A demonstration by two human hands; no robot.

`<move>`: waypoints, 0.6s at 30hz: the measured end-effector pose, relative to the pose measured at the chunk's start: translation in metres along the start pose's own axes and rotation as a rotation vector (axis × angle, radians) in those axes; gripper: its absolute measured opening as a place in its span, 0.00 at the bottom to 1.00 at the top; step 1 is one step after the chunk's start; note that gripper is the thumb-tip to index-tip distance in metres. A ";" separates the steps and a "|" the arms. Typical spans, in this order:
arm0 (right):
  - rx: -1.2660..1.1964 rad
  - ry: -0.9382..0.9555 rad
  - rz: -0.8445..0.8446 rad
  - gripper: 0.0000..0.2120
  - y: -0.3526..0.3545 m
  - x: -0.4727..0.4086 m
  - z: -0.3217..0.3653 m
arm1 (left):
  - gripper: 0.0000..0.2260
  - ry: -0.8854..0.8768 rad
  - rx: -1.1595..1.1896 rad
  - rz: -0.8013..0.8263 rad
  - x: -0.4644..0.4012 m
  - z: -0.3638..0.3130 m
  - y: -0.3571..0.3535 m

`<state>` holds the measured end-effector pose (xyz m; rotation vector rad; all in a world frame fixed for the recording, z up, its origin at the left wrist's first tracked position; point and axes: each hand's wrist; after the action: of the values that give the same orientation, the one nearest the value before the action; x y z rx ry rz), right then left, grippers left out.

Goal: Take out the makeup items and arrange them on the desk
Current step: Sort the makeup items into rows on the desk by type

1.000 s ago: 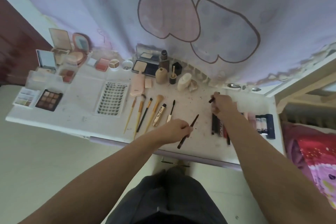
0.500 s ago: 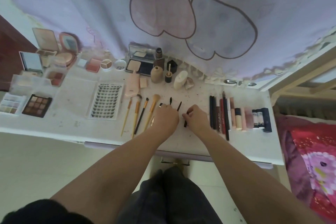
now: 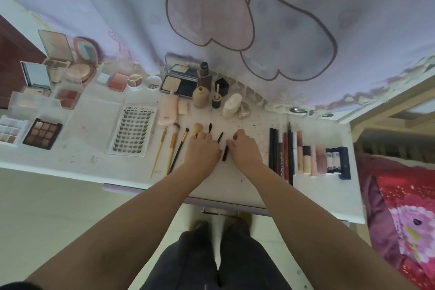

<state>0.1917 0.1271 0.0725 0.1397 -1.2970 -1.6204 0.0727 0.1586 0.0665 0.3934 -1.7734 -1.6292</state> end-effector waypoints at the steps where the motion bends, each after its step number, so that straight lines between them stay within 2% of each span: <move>1: -0.012 0.011 -0.012 0.12 0.009 -0.002 -0.005 | 0.13 -0.010 0.004 -0.024 -0.001 -0.004 0.003; 4: -0.002 0.013 -0.074 0.10 0.046 -0.017 -0.024 | 0.14 -0.071 0.083 -0.095 -0.013 -0.030 0.018; 7: 0.170 -0.071 -0.076 0.11 0.080 -0.042 -0.048 | 0.14 -0.076 0.259 -0.099 -0.035 -0.076 0.032; 13: 0.285 -0.052 0.102 0.10 0.089 -0.070 -0.070 | 0.11 0.104 0.378 0.001 -0.071 -0.117 0.025; 18: 0.291 -0.052 0.108 0.16 0.083 -0.078 -0.071 | 0.12 0.192 0.396 0.013 -0.076 -0.115 0.020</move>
<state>0.3247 0.1448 0.0715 0.2023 -1.5499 -1.3455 0.2075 0.1236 0.0617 0.6926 -1.9393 -1.1802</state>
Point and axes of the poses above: each hand's wrist, its own x-axis away from the middle knuckle, its own y-axis out of the back of the hand, z = x × y, and after that the axes turned 14 degrees about -y, right-handed
